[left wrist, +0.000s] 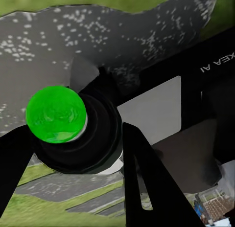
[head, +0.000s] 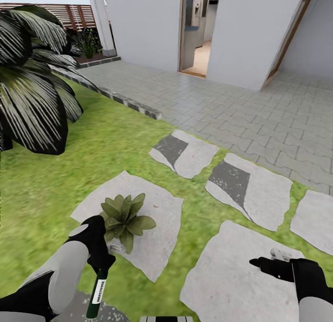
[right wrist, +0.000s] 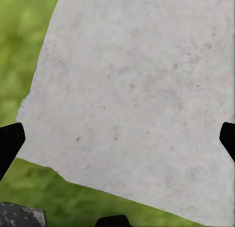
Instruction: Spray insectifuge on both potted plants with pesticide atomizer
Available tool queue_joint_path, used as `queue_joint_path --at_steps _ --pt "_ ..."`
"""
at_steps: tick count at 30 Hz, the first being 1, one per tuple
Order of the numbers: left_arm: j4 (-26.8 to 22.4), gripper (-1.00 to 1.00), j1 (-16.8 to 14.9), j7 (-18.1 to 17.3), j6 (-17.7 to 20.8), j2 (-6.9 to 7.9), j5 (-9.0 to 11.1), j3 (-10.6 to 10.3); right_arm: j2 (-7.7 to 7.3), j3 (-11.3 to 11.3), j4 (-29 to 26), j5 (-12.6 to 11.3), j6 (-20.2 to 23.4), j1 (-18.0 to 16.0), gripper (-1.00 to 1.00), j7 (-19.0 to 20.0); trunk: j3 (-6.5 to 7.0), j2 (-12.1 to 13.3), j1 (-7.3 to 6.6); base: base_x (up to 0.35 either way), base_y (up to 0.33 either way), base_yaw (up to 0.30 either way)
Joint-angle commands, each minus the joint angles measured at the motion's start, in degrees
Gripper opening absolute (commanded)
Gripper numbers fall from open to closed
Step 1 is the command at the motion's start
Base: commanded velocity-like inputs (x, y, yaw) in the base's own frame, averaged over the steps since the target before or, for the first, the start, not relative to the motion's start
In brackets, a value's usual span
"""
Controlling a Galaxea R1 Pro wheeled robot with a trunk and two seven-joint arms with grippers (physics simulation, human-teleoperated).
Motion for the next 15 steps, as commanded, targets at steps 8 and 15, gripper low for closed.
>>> queue_joint_path --at_steps 8,15 --pt "-0.1 -1.00 0.0 -0.5 0.6 -0.01 -0.5 0.4 0.02 -0.3 0.0 5.5 0.0 -0.1 1.00 0.6 -0.27 0.0 -0.01 0.000 -0.042 0.241" --pt "-0.6 -1.00 0.0 -0.4 0.6 -0.01 3.5 2.2 0.03 -0.3 0.0 7.6 0.0 -0.1 1.00 0.6 -0.50 0.0 -0.01 0.000 0.000 0.266"
